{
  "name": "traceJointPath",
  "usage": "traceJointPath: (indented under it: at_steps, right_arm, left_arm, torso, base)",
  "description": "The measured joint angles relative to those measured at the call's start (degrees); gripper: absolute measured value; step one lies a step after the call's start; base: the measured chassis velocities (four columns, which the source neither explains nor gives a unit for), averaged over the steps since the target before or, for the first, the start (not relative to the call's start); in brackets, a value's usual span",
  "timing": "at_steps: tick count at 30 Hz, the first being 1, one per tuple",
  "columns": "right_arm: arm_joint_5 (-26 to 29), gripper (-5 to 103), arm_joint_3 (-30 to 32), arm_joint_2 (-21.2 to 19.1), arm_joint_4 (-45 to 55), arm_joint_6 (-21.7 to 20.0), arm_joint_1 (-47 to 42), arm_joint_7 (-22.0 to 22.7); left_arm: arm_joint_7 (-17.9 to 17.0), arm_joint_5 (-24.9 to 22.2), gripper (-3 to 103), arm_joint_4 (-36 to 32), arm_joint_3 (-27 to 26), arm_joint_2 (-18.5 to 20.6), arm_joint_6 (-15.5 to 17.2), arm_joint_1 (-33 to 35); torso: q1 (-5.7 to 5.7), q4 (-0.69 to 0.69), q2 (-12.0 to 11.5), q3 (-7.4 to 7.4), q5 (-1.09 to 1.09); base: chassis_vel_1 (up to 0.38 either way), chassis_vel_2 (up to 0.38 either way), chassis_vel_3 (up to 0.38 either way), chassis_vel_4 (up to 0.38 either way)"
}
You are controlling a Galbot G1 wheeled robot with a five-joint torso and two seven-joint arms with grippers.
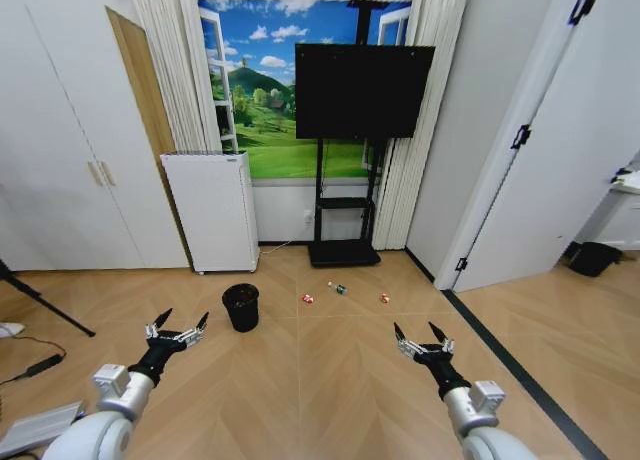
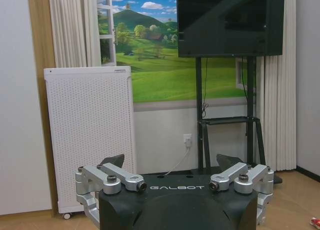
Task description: Pick up the trash bin and place the garbage on the floor into it.
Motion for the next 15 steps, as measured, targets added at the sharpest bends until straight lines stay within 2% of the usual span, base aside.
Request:
traceJointPath:
  at_steps: [5,15]
  right_arm:
    - [0.0,100,0.0,0.0,-0.2,0.3,0.0,0.0]
    - [0.0,100,0.0,0.0,-0.4,0.7,0.1,-0.1]
  left_arm:
    - [0.1,0.0,100,0.0,0.0,0.1,0.0,-0.1]
    - [0.1,0.0,100,-0.1,0.0,-0.2,-0.1,0.0]
  torso:
    - [-0.02,0.0,0.0,0.0,0.0]
    - [0.01,-0.01,0.0,0.01,0.01]
  base:
    - [-0.036,0.03,0.023,-0.033]
    - [-0.175,0.189,0.169,-0.174]
